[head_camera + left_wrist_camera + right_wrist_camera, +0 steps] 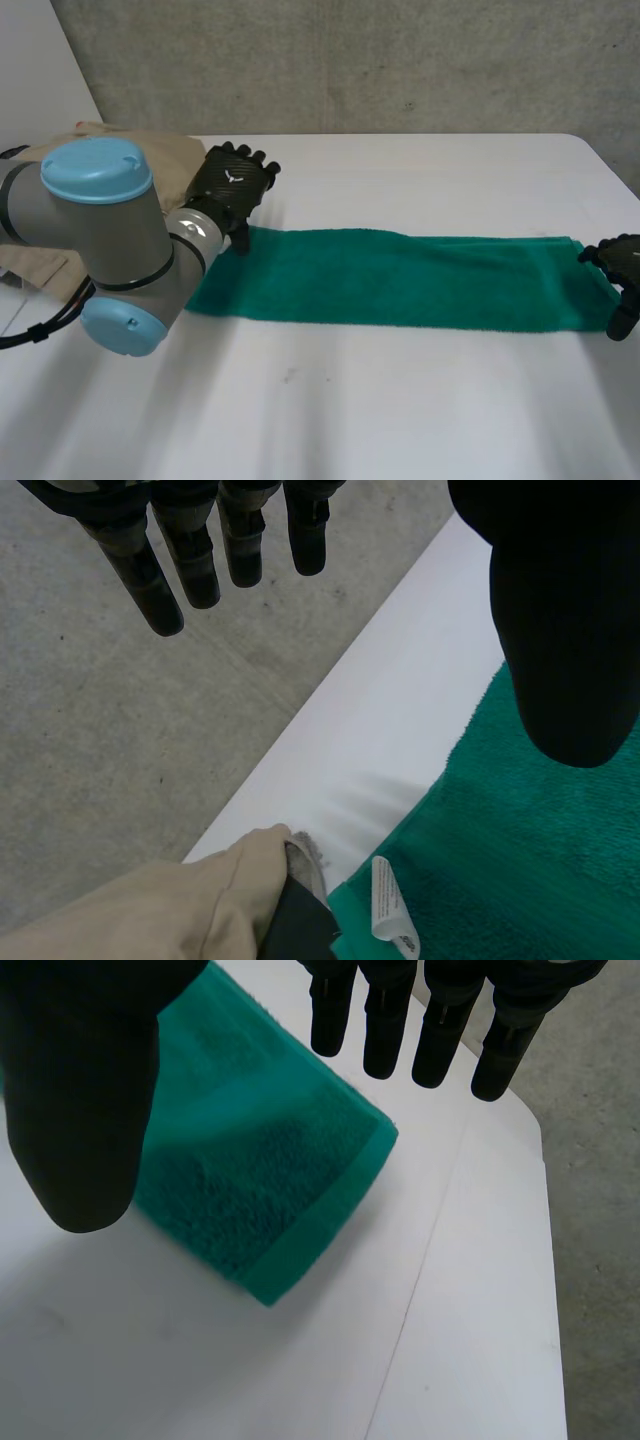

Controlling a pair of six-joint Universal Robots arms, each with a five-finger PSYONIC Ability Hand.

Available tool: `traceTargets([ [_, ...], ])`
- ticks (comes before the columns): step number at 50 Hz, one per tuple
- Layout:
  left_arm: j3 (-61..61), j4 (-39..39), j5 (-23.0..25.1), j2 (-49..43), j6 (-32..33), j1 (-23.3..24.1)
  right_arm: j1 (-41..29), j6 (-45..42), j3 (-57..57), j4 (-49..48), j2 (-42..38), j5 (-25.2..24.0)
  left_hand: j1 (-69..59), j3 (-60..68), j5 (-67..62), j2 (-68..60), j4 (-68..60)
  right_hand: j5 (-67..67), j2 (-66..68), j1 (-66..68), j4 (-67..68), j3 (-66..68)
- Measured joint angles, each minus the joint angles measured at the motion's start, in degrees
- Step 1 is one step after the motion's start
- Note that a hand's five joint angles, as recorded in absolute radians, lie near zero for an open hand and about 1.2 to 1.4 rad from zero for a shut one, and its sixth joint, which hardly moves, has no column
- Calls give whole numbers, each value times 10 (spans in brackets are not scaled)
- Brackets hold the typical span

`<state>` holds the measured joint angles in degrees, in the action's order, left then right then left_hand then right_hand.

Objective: Fold the laundry.

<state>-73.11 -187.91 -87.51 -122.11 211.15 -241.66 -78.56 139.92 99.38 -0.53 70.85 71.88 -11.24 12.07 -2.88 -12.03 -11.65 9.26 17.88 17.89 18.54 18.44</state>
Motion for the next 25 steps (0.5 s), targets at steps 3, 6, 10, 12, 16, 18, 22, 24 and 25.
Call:
traceTargets([
  [3,-1,-1,0,-3,1,2,7,-8,12,-54,-32,-5,0,0,0,0,0,76,74,88,77,77],
  [6,-1,-3,0,-5,1,3,8,-17,12,-91,-65,-1,0,0,0,0,0,355,367,367,356,358],
  [10,-1,-6,-1,-5,1,5,10,-33,6,-118,-88,21,0,0,0,0,0,469,497,467,494,492],
  [12,-4,-7,-1,-2,1,5,13,-47,5,-133,-84,48,0,0,0,0,0,469,497,467,499,496],
  [16,-19,-7,-1,19,0,4,29,-90,9,-173,-46,96,0,0,0,0,0,469,497,467,500,496],
  [18,-27,-8,-1,32,0,3,38,-119,11,-190,-24,109,0,0,0,0,0,469,497,467,500,496],
  [22,-43,-8,0,56,0,2,45,-184,10,-213,5,118,0,0,0,0,0,469,497,467,500,496],
  [24,-51,-8,0,68,0,1,27,-216,6,-225,14,110,0,0,0,0,0,469,497,467,500,496],
  [25,-53,-8,-1,72,0,1,15,-224,4,-230,15,105,0,0,0,0,0,469,497,467,500,496],
])
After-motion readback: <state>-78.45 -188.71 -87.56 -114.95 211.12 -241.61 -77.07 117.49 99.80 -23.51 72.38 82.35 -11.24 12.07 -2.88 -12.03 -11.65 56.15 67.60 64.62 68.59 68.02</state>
